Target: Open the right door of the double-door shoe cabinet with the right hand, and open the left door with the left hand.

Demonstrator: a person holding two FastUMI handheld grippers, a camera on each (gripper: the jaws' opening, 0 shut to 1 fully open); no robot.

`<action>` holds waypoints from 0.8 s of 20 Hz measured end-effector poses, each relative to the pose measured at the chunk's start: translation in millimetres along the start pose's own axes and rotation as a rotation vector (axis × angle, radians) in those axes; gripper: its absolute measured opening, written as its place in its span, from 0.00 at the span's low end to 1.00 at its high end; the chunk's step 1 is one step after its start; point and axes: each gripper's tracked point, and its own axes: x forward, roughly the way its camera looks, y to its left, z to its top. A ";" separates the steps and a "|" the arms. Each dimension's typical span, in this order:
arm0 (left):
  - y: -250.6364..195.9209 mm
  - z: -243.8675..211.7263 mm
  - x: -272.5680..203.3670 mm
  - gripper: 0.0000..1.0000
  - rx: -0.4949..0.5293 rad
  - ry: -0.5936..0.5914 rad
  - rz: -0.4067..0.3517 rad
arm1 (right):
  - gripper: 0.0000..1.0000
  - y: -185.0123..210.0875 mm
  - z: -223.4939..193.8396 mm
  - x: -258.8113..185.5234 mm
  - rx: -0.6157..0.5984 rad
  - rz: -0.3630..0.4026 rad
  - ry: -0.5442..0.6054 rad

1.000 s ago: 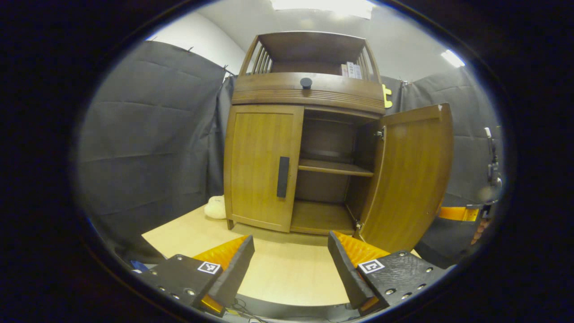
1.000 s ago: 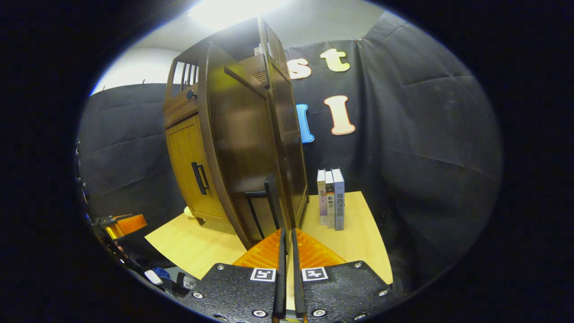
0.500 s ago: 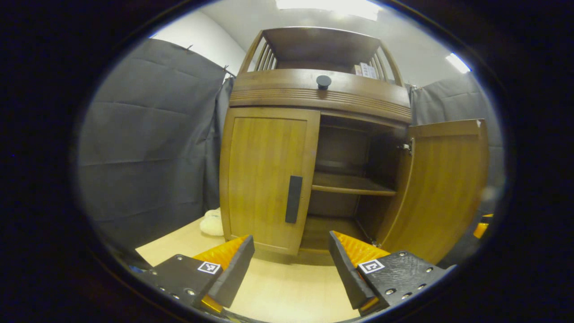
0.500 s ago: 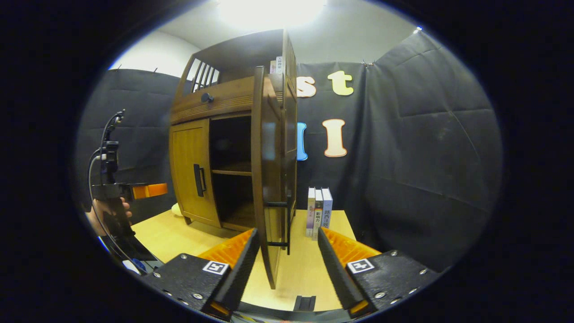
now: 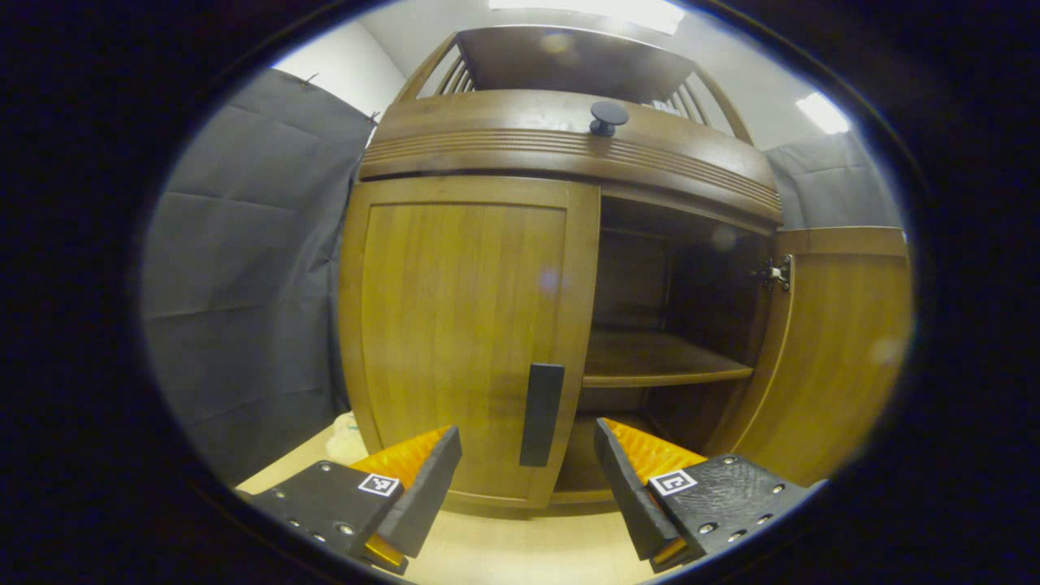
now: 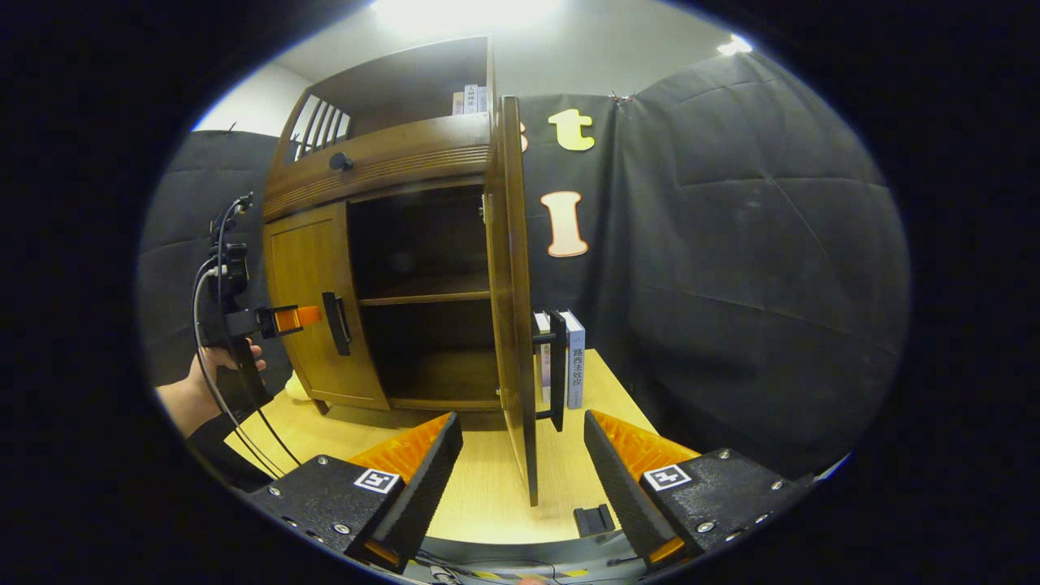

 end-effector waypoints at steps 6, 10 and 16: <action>-4.3 -4.2 26.8 0.99 0.039 0.029 -0.086 | 0.92 31.5 3.3 -1.6 0.005 -0.092 -0.028; -5.8 -8.3 36.0 0.77 0.032 0.041 -0.109 | 0.92 52.9 3.6 -2.3 0.010 -0.126 -0.044; -15.0 -9.0 37.4 0.43 0.061 0.039 -0.156 | 0.93 70.9 -1.9 -3.2 0.031 -0.153 -0.053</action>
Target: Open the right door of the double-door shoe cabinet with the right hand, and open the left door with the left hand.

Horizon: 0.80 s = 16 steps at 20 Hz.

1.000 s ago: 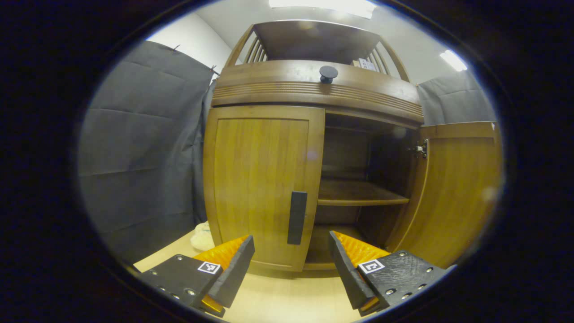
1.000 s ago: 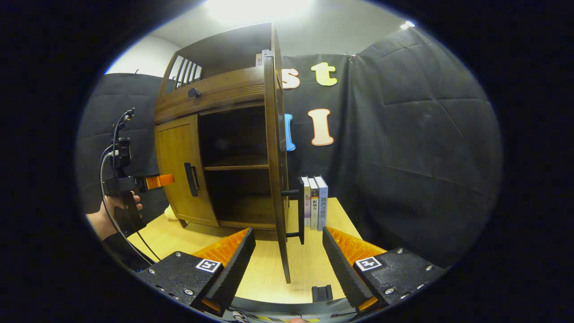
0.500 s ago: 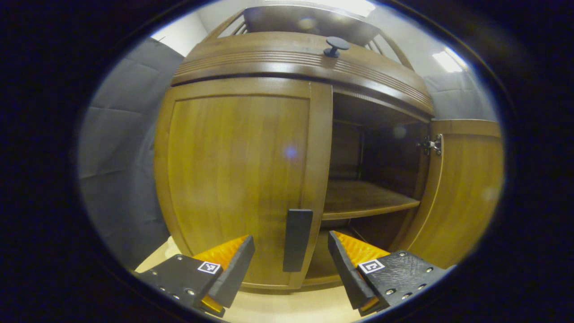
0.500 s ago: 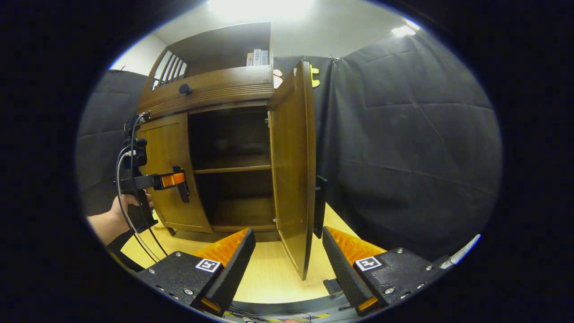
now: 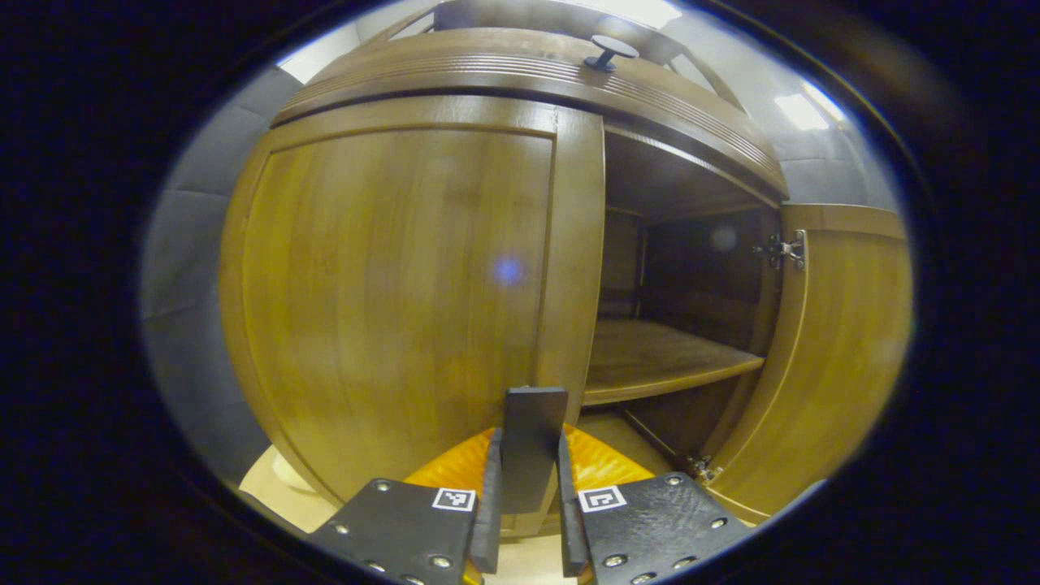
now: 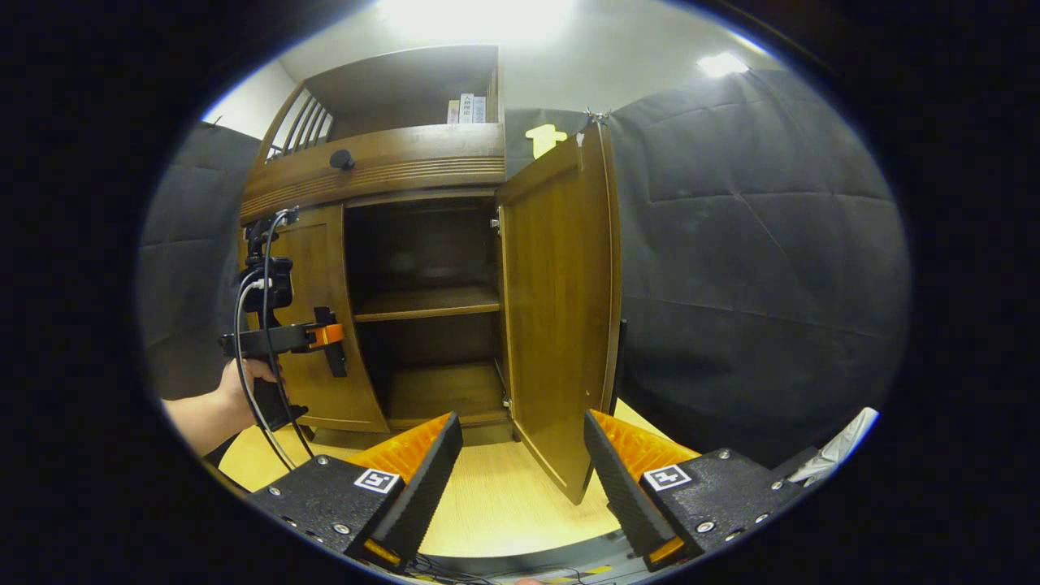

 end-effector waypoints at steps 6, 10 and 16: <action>-2.7 -1.1 0.4 0.28 -0.009 0.011 -0.046 | 0.93 -0.1 -3.8 3.5 0.000 -0.010 -0.005; -2.9 -0.4 1.4 0.28 0.002 -0.003 -0.073 | 0.93 16.4 -5.4 12.3 -0.018 0.006 -0.017; -5.6 3.0 1.2 0.28 0.001 -0.035 -0.131 | 0.93 42.4 -12.6 19.8 -0.053 0.074 -0.008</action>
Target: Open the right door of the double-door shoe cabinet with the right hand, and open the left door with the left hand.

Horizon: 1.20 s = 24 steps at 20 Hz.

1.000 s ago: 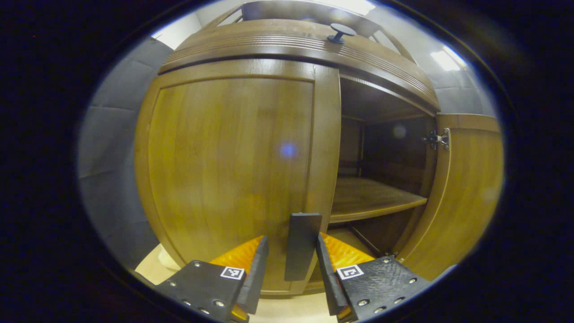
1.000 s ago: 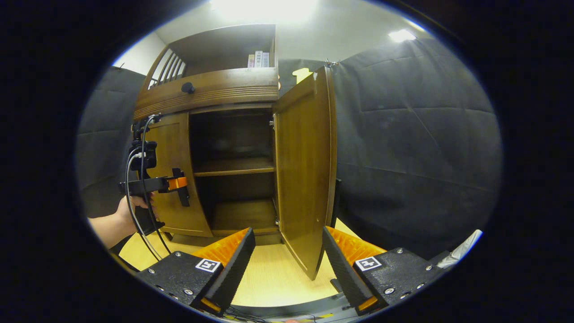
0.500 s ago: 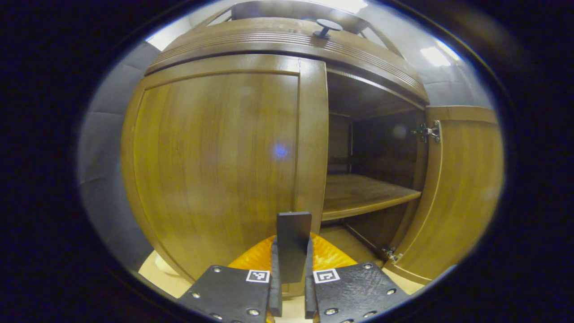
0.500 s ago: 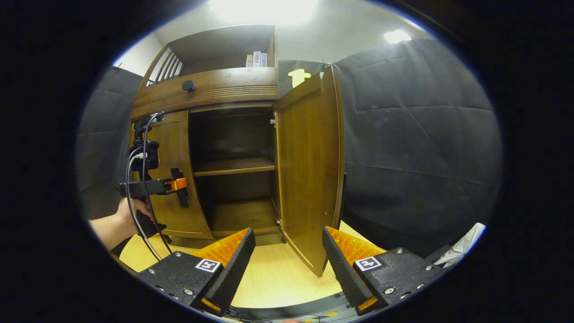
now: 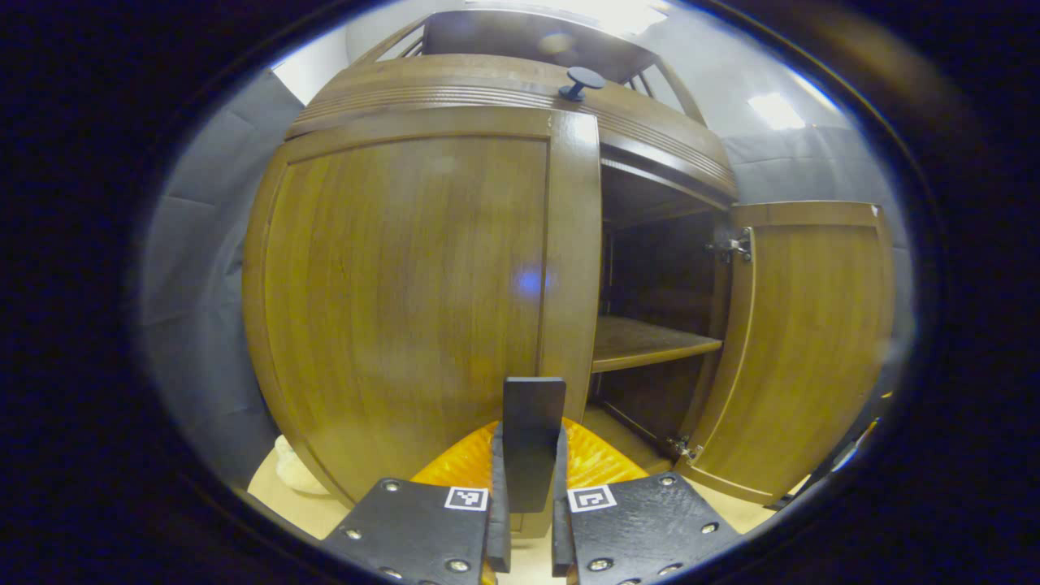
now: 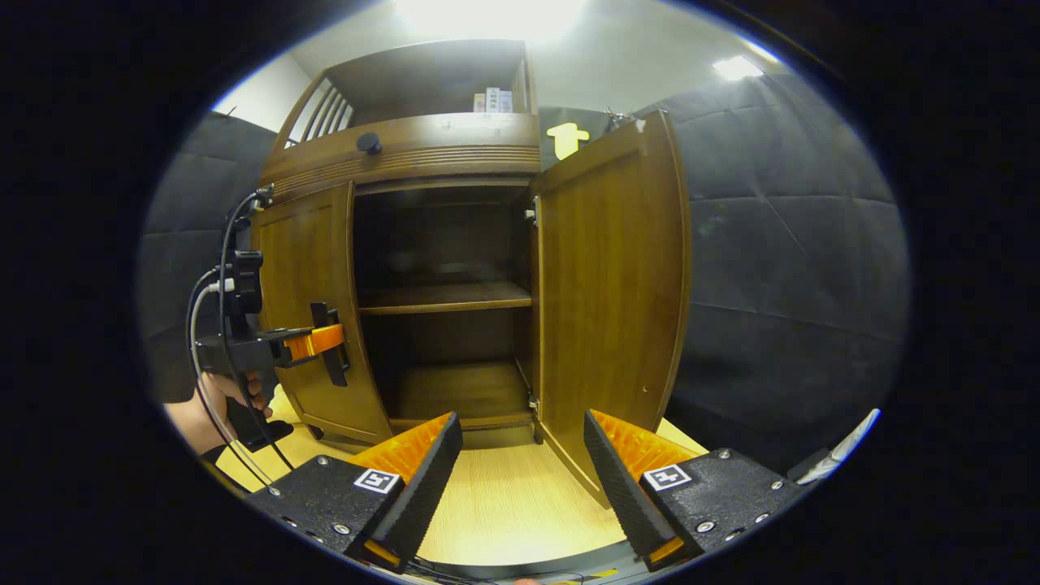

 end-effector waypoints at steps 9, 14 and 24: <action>4.1 4.4 -5.7 0.28 -0.014 -0.024 0.039 | 0.93 20.9 -9.1 11.2 0.000 0.091 0.038; 8.2 10.2 -8.2 0.27 -0.021 -0.033 0.057 | 0.93 33.3 6.8 18.9 -0.023 0.136 0.000; 7.4 16.4 -18.1 0.27 -0.045 -0.041 0.186 | 0.93 66.6 8.0 33.3 -0.027 0.226 0.010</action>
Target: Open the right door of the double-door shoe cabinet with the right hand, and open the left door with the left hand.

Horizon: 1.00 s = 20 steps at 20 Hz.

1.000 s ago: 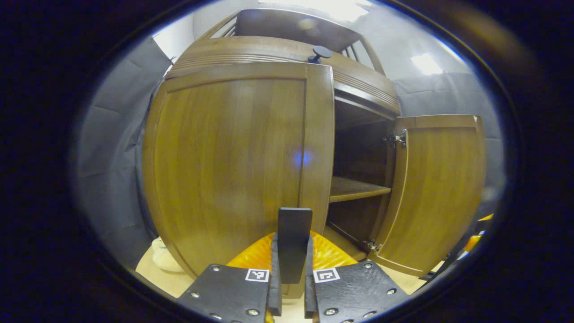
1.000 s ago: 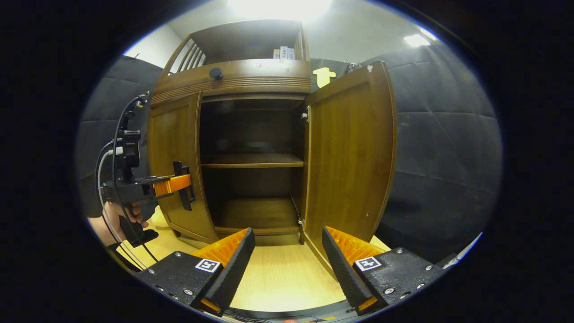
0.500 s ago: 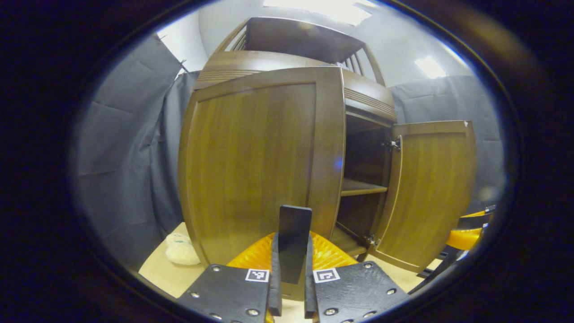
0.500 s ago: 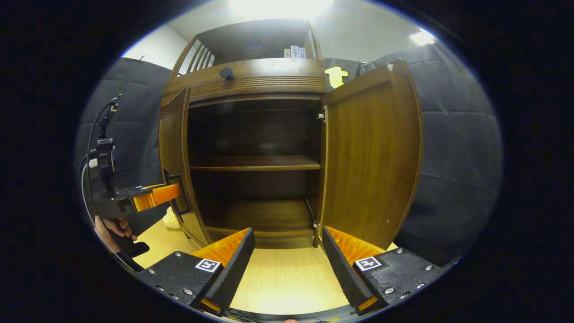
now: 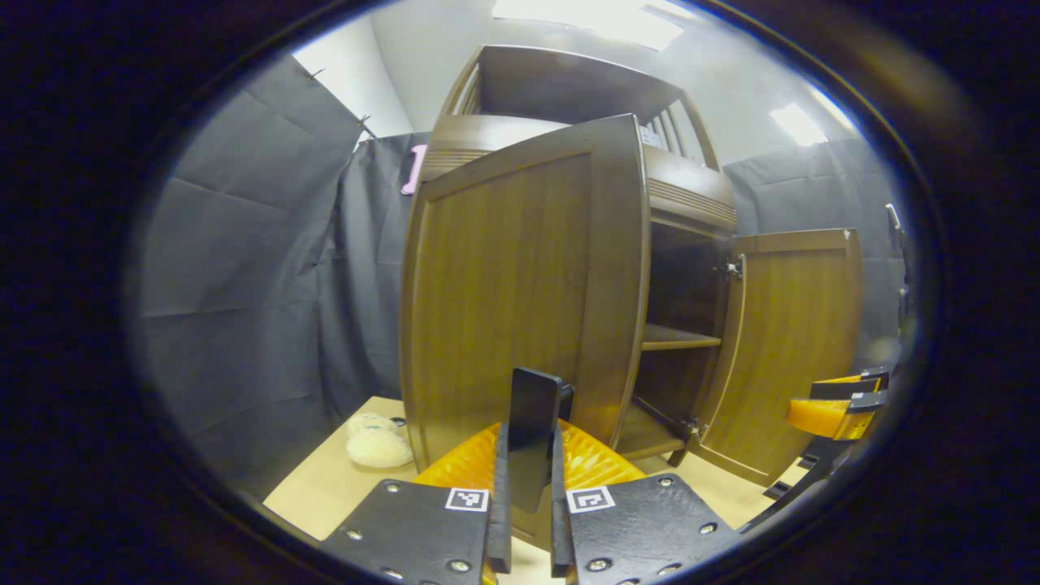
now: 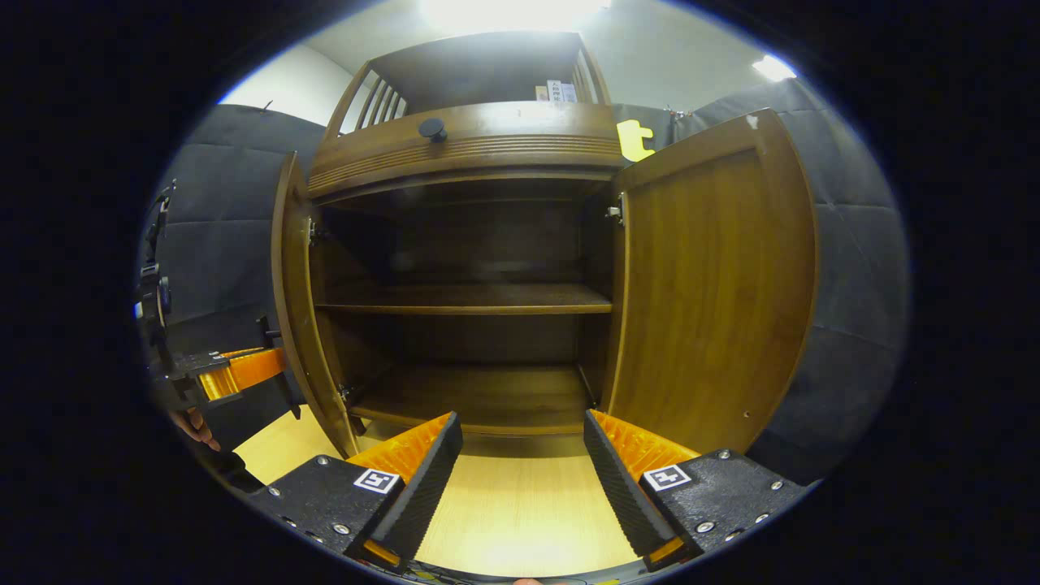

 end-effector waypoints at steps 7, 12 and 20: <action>8.5 6.0 2.5 0.23 -0.010 -0.007 0.074 | 0.93 42.5 5.5 18.9 0.007 0.100 -0.003; 38.2 2.4 -4.6 0.09 0.001 -0.002 0.179 | 0.93 59.1 3.9 24.6 0.000 0.135 -0.002; 51.0 8.5 -5.4 0.02 -0.004 -0.028 0.148 | 0.93 62.9 -1.8 26.7 -0.015 0.157 0.031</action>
